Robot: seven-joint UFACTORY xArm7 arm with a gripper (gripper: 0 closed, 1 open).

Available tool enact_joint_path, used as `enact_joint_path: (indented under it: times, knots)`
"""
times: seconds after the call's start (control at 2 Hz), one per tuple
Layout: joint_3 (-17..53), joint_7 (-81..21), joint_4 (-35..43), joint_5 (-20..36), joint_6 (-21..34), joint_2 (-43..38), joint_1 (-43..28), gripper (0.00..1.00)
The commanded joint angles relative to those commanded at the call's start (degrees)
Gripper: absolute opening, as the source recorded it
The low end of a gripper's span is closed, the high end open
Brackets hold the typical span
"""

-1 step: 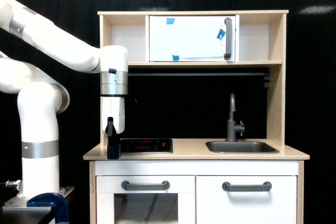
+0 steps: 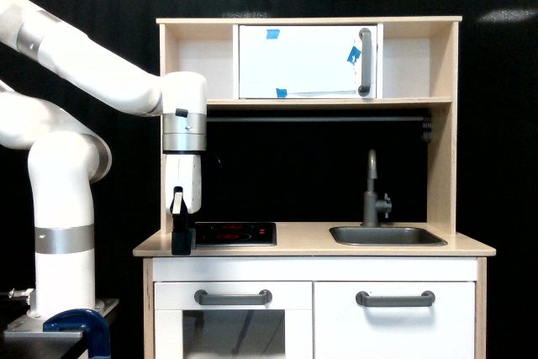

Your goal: Open the oven door

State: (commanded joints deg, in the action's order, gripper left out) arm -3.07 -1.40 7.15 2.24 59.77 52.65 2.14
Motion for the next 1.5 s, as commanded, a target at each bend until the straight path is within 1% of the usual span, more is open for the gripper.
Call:
enact_joint_path:
  times: [0.5, 1.0, 1.5]
  knots:
    - [0.45, -0.46, 0.58, -0.44, -0.88, -1.46, 0.44, 1.00]
    - [6.12, -11.49, 3.03, -2.93, -5.52, -5.84, -0.02, 1.00]
    - [18.44, -36.16, 15.46, -2.70, -12.87, -21.82, -6.63, 1.00]
